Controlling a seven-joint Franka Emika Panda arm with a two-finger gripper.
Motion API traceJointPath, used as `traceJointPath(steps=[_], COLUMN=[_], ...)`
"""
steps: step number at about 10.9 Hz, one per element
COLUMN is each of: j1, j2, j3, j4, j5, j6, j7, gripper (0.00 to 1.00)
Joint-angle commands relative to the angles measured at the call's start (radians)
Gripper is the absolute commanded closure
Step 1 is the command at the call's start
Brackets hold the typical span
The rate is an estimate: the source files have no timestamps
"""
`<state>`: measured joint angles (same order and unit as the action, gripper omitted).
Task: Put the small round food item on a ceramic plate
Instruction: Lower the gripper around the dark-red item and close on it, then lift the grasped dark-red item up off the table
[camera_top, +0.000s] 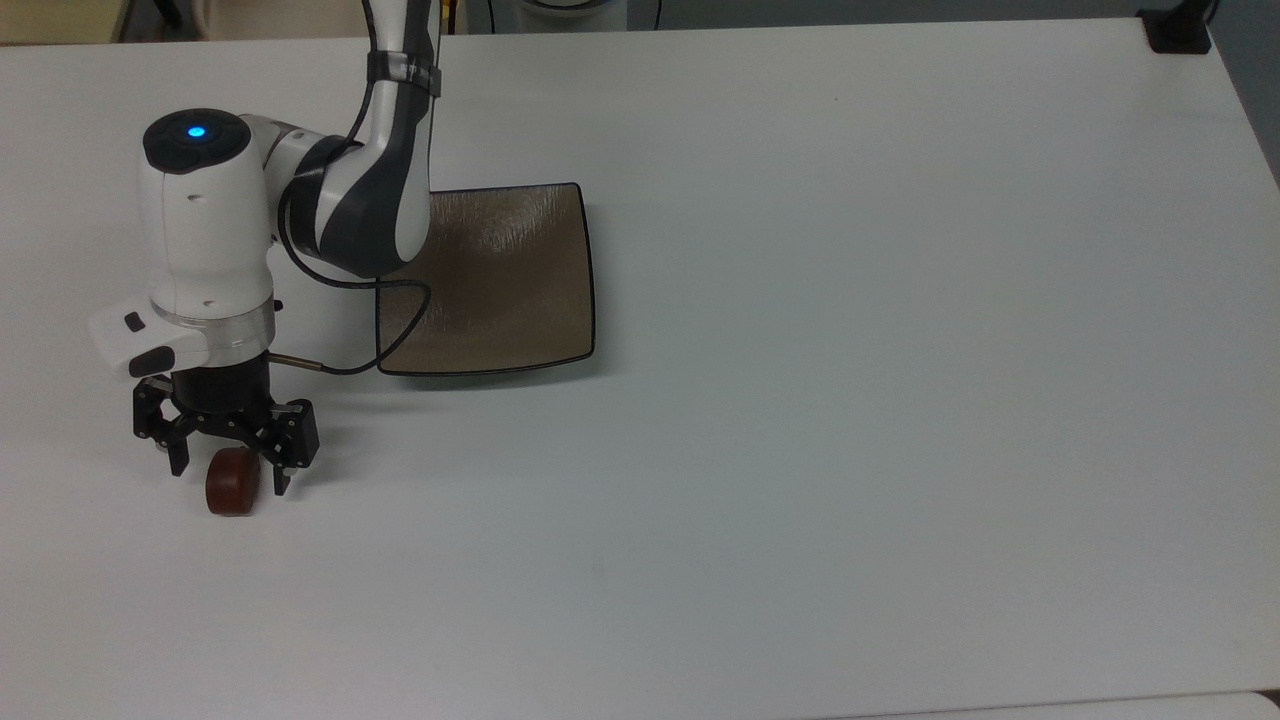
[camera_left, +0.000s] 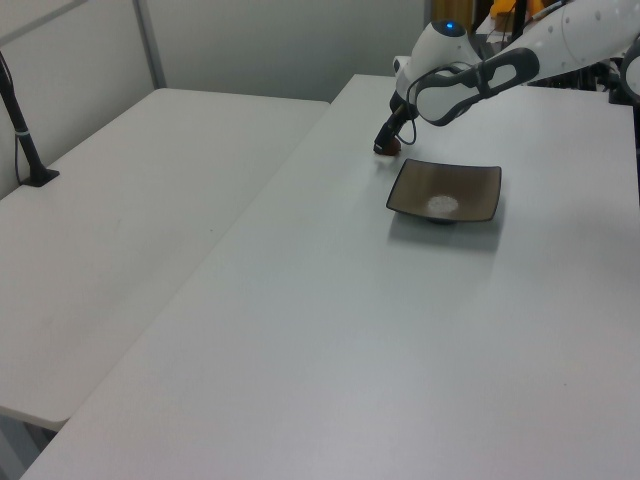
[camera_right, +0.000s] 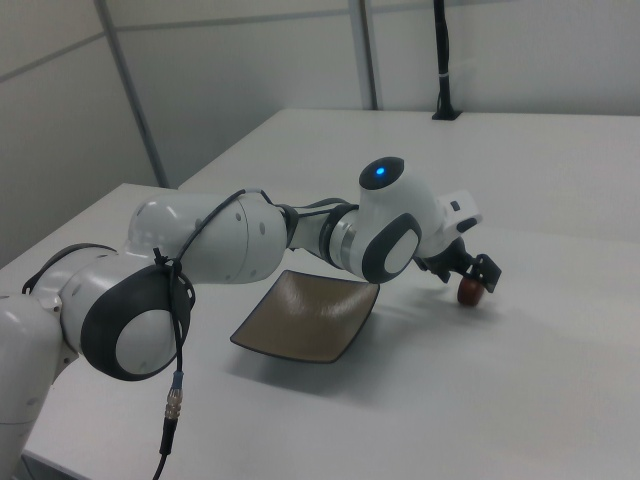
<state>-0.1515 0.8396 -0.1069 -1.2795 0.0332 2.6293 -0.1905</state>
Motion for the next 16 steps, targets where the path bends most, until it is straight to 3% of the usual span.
traceJointPath(steps=[1, 3, 5, 7, 10, 16], j1=[0.003, 0.004, 0.004, 0.003, 0.003, 0.000], j2=[0.019, 0.023, 0.023, 0.021, 0.007, -0.147], j3=[0.001, 0.001, 0.001, 0.001, 0.003, 0.010], j4=[0.014, 0.006, 0.005, 0.005, -0.004, -0.101], j5=[-0.030, -0.071, -0.073, -0.073, -0.072, -0.058], j6=[0.015, 0.015, 0.015, 0.015, 0.014, -0.052], j7=[-0.018, -0.020, -0.018, -0.017, -0.015, -0.009], gripper=[0.08, 0.26, 0.51, 0.67, 0.70, 0.70])
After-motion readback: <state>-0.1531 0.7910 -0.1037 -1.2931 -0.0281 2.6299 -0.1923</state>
